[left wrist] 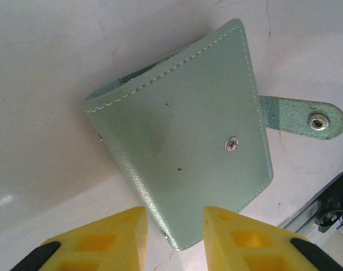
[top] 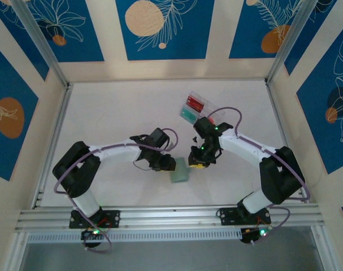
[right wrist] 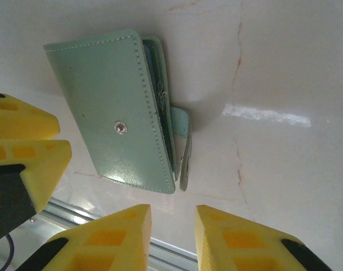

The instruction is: Put the credit cards into the card holder

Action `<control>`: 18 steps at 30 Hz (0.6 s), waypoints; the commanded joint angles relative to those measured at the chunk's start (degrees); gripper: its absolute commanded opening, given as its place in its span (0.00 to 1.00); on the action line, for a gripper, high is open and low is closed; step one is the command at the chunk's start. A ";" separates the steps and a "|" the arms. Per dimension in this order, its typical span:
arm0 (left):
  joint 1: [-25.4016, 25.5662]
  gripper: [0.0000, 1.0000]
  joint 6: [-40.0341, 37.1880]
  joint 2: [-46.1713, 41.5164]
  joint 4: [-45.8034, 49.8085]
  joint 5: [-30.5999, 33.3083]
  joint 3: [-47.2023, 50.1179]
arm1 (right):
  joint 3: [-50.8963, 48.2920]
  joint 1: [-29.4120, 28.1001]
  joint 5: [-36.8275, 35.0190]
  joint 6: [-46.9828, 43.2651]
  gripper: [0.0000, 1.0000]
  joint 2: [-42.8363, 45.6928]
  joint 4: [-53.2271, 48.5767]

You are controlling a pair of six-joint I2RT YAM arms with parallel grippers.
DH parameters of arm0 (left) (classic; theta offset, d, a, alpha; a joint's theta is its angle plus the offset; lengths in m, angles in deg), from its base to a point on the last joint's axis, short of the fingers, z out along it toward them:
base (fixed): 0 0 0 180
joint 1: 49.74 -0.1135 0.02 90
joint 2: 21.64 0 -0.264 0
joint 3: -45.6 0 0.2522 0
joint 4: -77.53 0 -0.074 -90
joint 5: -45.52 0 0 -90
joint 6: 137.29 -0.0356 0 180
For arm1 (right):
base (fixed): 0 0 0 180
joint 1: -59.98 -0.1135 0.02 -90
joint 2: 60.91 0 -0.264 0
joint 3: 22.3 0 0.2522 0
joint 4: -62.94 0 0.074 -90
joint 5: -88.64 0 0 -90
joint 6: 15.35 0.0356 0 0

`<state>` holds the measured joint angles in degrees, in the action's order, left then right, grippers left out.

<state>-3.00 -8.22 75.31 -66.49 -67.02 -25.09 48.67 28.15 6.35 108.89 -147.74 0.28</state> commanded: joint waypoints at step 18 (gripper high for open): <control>0.66 0.30 2.15 -0.08 -2.71 -1.54 1.69 | -1.70 0.57 2.13 -1.85 0.17 -3.48 2.28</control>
<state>-2.93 -6.73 75.31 -68.70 -67.35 -24.43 47.88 28.45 6.63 107.60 -150.40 2.46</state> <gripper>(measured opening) 0.298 0.169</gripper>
